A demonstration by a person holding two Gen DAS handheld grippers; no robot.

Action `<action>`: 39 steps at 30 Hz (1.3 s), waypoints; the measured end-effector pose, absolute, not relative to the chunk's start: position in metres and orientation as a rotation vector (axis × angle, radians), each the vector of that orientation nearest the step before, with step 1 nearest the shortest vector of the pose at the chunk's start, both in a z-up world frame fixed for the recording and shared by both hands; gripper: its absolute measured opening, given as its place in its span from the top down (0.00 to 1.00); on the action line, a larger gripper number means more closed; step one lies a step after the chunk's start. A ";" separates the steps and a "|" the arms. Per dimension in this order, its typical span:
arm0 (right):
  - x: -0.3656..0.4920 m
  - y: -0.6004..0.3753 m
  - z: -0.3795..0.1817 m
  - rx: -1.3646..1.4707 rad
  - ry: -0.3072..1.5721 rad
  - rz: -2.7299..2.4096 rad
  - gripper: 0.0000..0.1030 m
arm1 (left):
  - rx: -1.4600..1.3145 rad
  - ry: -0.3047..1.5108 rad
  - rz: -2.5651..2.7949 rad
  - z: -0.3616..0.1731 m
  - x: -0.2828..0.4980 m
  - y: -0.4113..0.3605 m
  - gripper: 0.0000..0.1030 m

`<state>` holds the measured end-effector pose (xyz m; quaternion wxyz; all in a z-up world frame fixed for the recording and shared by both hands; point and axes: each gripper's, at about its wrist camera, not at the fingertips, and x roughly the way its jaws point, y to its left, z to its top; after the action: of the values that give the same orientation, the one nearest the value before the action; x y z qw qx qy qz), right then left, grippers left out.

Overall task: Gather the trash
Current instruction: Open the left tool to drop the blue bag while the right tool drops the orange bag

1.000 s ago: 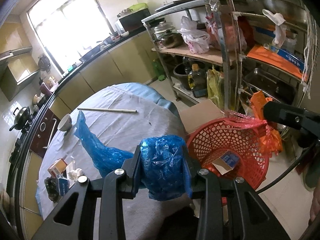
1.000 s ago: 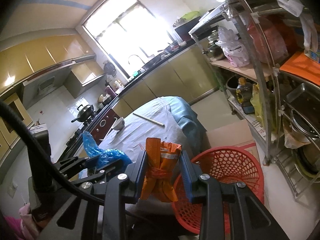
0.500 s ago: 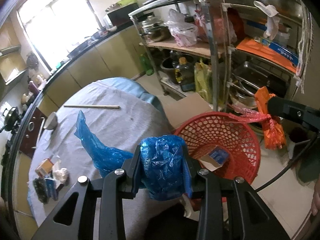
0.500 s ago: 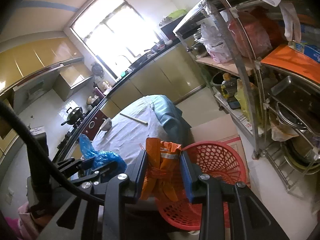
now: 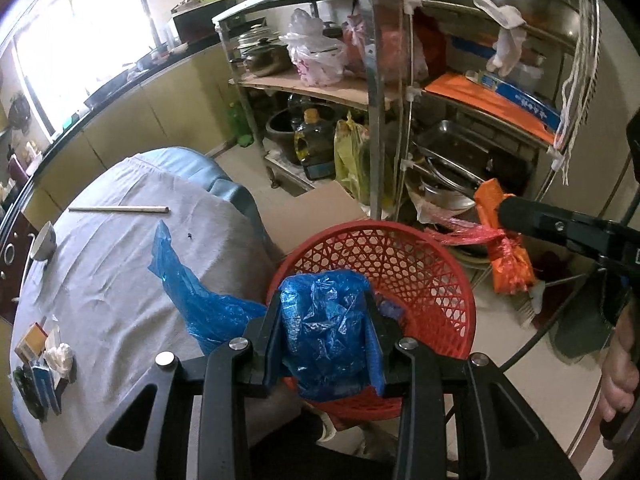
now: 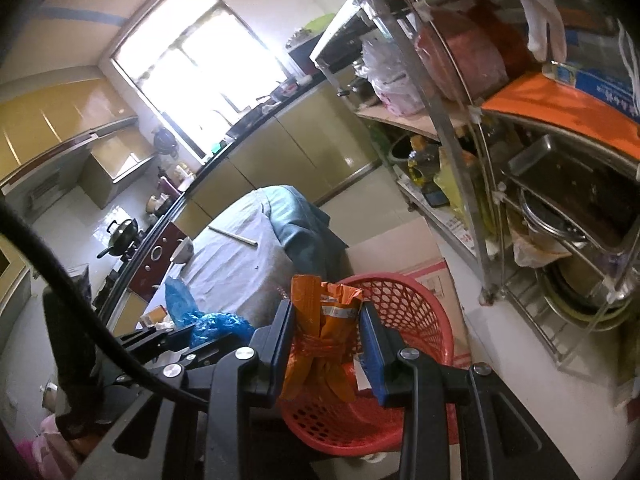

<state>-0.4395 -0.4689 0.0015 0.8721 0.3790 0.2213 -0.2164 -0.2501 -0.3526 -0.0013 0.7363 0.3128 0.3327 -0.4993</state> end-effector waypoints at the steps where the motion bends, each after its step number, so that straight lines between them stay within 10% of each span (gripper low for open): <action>1: -0.439 -0.469 0.000 0.795 0.468 -0.452 0.66 | 0.691 0.724 -1.101 -0.001 -0.251 -0.353 0.64; 12: -0.434 -0.469 -0.004 0.811 0.475 -0.453 0.66 | 0.635 0.734 -1.198 0.001 -0.252 -0.351 0.61; 15: -0.432 -0.471 -0.007 0.821 0.480 -0.447 0.65 | 0.588 0.782 -1.246 -0.001 -0.246 -0.350 0.47; 21: -0.430 -0.477 -0.018 0.883 0.475 -0.438 0.42 | 0.538 0.791 -1.234 0.005 -0.232 -0.340 0.38; 39: -0.352 -0.393 0.042 0.711 0.494 -0.307 0.42 | 0.465 0.629 -0.765 0.057 -0.166 -0.189 0.24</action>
<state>-0.3522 -0.3925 0.0423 0.8963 0.3432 0.2383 -0.1483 -0.1665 -0.1887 0.0574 0.8539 0.2213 0.2991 -0.3639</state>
